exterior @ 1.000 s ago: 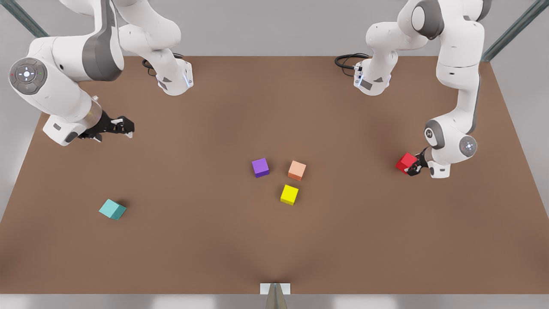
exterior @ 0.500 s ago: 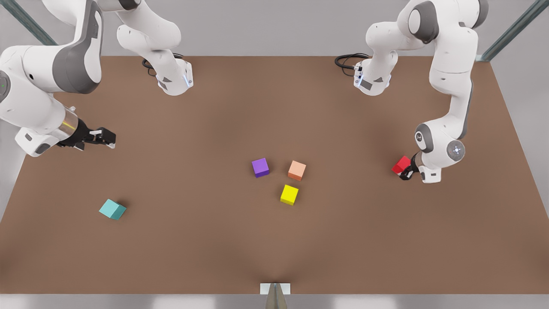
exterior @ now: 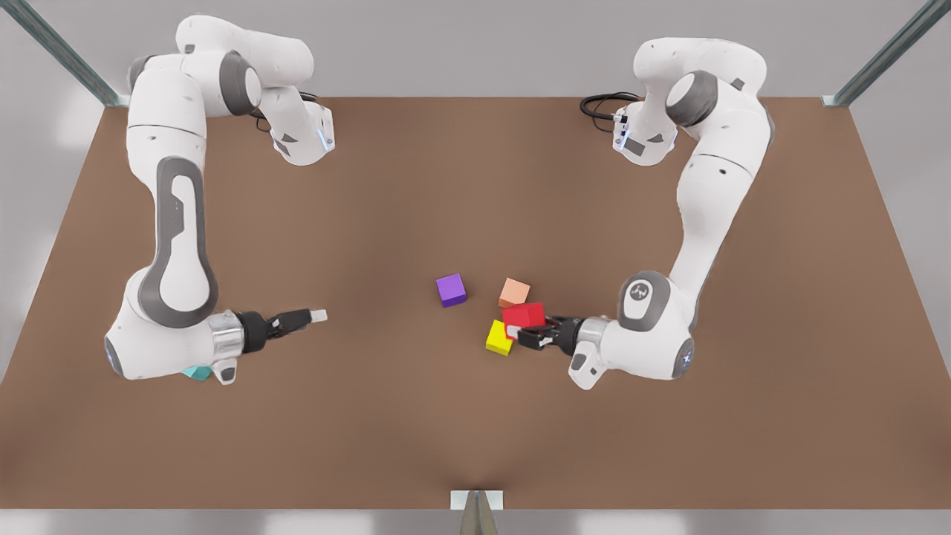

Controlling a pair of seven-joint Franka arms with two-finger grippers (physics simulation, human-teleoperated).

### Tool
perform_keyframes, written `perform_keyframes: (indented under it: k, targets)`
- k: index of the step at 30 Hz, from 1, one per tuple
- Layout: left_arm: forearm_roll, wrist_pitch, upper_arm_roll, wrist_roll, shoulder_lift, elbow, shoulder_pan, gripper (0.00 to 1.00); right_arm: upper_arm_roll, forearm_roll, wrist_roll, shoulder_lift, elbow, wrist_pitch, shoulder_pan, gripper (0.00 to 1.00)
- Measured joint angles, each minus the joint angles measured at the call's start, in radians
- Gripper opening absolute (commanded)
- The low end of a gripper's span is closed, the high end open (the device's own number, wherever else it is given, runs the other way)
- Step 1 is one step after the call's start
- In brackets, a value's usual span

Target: Pick up red wooden cube and pass to hand red wooden cube and place in blue wooden cube

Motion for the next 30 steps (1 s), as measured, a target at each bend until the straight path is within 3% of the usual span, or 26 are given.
perform_keyframes:
  k: [5, 17, 30]
  targets:
    - [-0.103, 0.05, -0.102, 0.112, 0.076, 0.04, -0.021, 0.53, 0.035, 0.226, -0.267, 0.091, 0.03, 0.065, 0.007, 1.0]
    - [-0.193, 0.137, -0.114, 0.377, 0.138, 0.078, -0.044, 0.54, 0.067, 0.647, -0.977, 0.111, -0.05, 0.347, 0.135, 1.0]
    - [-0.216, 0.198, -0.114, 0.528, 0.15, 0.081, -0.061, 0.54, 0.171, 0.761, -1.434, -0.001, -0.267, 0.48, 0.16, 1.0]
